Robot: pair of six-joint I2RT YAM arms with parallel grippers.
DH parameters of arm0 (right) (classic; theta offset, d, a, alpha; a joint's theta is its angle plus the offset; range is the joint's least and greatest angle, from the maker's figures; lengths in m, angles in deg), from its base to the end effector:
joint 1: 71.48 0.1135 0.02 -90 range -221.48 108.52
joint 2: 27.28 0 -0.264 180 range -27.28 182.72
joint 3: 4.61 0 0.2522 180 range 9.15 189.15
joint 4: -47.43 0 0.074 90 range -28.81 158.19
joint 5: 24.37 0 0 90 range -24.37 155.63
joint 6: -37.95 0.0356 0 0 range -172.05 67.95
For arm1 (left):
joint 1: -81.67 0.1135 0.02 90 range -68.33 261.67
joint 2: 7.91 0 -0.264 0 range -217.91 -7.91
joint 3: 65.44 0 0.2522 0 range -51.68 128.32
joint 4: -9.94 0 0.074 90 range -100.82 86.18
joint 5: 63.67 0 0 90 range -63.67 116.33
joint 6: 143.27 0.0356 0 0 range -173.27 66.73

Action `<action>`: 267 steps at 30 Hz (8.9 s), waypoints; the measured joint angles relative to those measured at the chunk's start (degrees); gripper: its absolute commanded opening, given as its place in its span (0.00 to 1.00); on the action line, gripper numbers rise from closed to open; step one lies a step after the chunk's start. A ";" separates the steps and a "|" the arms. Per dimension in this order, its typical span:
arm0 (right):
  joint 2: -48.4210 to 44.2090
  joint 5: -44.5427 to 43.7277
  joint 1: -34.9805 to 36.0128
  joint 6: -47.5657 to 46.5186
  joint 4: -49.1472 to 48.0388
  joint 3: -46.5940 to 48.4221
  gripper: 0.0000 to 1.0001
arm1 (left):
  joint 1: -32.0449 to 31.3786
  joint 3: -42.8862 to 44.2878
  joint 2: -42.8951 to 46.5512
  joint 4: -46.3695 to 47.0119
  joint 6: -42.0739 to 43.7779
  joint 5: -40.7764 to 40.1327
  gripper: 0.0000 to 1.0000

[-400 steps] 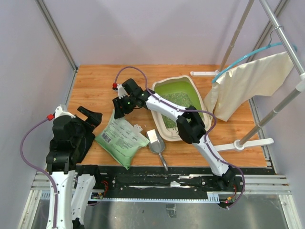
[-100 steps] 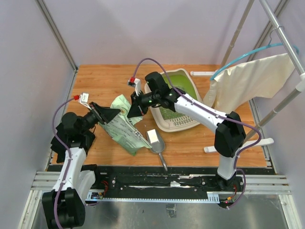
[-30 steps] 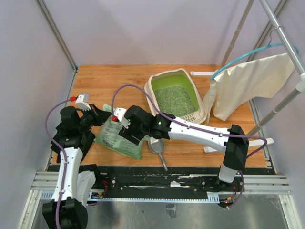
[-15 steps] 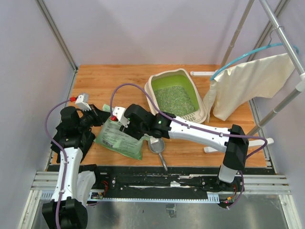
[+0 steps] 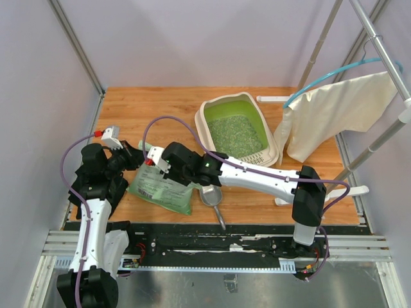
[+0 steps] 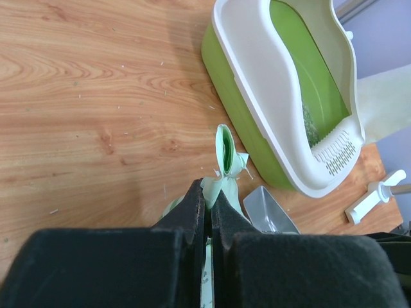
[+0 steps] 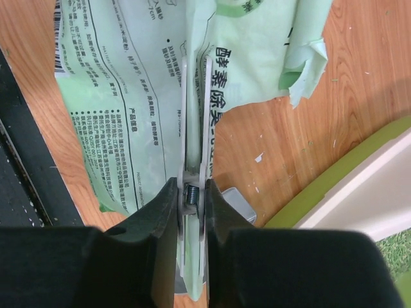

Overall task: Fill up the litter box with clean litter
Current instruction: Remove the clamp from the cat litter bag, then place the clamp at the center of the board, then open the cat litter bag at the center of the board.

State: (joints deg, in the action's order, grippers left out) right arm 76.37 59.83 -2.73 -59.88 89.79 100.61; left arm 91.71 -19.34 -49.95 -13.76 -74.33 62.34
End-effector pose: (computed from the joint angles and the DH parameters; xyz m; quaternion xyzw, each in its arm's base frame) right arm 0.1546 0.3876 0.3055 -0.5461 0.7258 0.1711 0.3818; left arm 0.1733 0.0094 0.2736 -0.0368 0.7966 -0.3041 0.5211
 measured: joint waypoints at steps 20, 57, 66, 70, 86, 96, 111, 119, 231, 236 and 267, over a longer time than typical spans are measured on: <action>-18.01 -8.90 0.44 4.92 2.08 -10.51 0.06 | 0.00 0.02 1.70 -0.48 0.00 -0.39 0.01; -39.76 -1.46 -17.18 28.11 3.10 -45.51 0.78 | -0.11 -1.33 5.97 2.60 -3.26 3.43 0.01; -42.34 17.77 -17.18 22.05 -15.43 -39.06 0.99 | -0.11 -5.55 7.82 12.66 -6.75 8.96 0.01; -28.46 23.58 -17.18 18.40 -18.82 -26.69 0.98 | -0.11 -6.12 7.85 15.80 -8.46 11.69 0.00; 2.47 48.89 -20.74 15.76 -23.21 -3.87 0.03 | -0.11 -7.93 7.80 22.16 -10.45 15.21 0.01; 2.78 49.37 -20.74 12.68 -14.58 3.32 0.01 | -0.11 2.34 5.35 9.84 2.32 4.70 0.61; 10.84 40.00 -15.41 -5.75 10.58 26.40 0.01 | -0.15 14.99 6.95 -0.87 28.57 15.82 0.76; 10.80 42.66 -13.27 -11.74 13.51 27.93 0.01 | -0.15 23.47 -0.11 -16.50 45.92 20.57 0.78; -5.84 6.36 -12.66 14.47 -4.35 -0.55 0.02 | -1.66 -7.87 23.76 9.60 32.63 10.14 0.01; -3.74 6.62 -12.87 15.54 -5.57 1.05 0.24 | -1.66 -7.96 24.17 8.33 33.92 9.60 0.00; -25.59 5.84 -6.99 40.11 -2.01 -40.30 0.83 | -2.03 -3.08 19.82 -3.63 48.50 12.76 0.00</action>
State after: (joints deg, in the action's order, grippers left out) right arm 50.78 65.66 -9.72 -19.77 87.78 60.30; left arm 89.68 -22.42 -30.13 -17.39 -25.83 75.10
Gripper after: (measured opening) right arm 0.821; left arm 0.036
